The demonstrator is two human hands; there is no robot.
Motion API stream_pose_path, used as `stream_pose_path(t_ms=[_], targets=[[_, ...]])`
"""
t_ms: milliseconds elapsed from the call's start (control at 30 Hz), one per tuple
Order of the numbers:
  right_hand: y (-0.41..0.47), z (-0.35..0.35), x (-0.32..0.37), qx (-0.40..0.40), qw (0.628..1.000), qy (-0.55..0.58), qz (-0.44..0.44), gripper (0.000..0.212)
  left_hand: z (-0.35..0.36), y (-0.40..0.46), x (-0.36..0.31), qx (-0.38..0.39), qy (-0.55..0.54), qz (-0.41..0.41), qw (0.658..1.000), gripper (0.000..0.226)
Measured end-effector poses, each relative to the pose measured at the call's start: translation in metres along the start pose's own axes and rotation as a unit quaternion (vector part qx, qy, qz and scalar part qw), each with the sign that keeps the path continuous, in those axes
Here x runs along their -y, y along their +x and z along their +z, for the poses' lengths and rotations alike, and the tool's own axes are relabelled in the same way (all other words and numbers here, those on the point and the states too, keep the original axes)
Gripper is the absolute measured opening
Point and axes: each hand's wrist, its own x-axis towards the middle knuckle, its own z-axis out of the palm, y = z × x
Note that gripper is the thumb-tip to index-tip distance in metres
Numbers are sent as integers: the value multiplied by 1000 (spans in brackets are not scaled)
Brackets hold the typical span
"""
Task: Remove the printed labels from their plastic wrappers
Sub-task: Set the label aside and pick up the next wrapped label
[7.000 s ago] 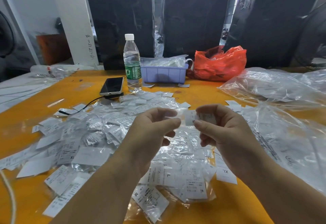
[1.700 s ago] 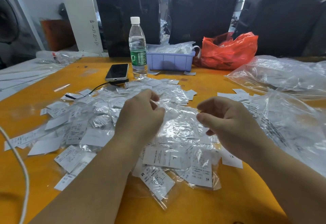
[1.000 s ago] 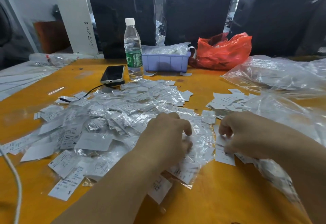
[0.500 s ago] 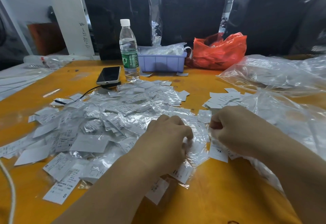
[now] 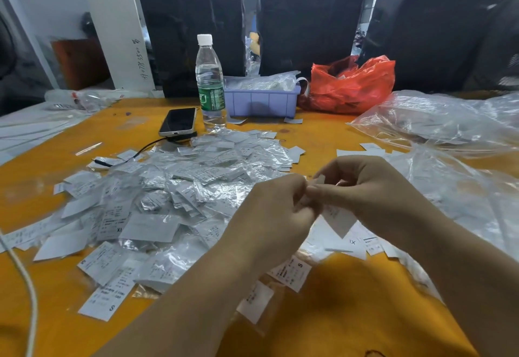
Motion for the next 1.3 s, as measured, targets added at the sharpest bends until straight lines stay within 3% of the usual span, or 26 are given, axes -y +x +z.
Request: stream_pose_path(t_ms=[100,233,333,567,700,767,867,1000,1200,1300], targets=[[2,-2,2,27,999,37,17,18,-4,1,3,-29,-19,-23,999,21],[0,-6,-6,-48,992,-115,-21,21,-11,4,5,-47,-89,-79,992,7],[-2,-2,-8,-36,982,-179,-42,20,-13,5,3,-41,-138,-92,985,14],[-4,-7,8,9,995,-84,-60,8,-11,4,0,-8,-221,-93,971,25],[-11,-17,16,43,990,-121,-60,15,-5,2,-8,-34,-169,-34,984,15],[-17,-23,17,4,979,-190,-76,26,-3,3,-13,-55,-144,-23,988,11],[-33,-35,18,-64,950,-288,-106,23,2,6,-27,-47,-156,-28,986,9],[-55,-45,20,-74,926,-354,-105,20,16,12,-51,-24,-102,-6,994,7],[-84,-60,5,-73,864,-498,3,25,44,16,-75,-38,-67,5,997,6],[-96,-68,-5,-57,862,-501,44,30,59,7,-68,-51,-41,13,998,9]])
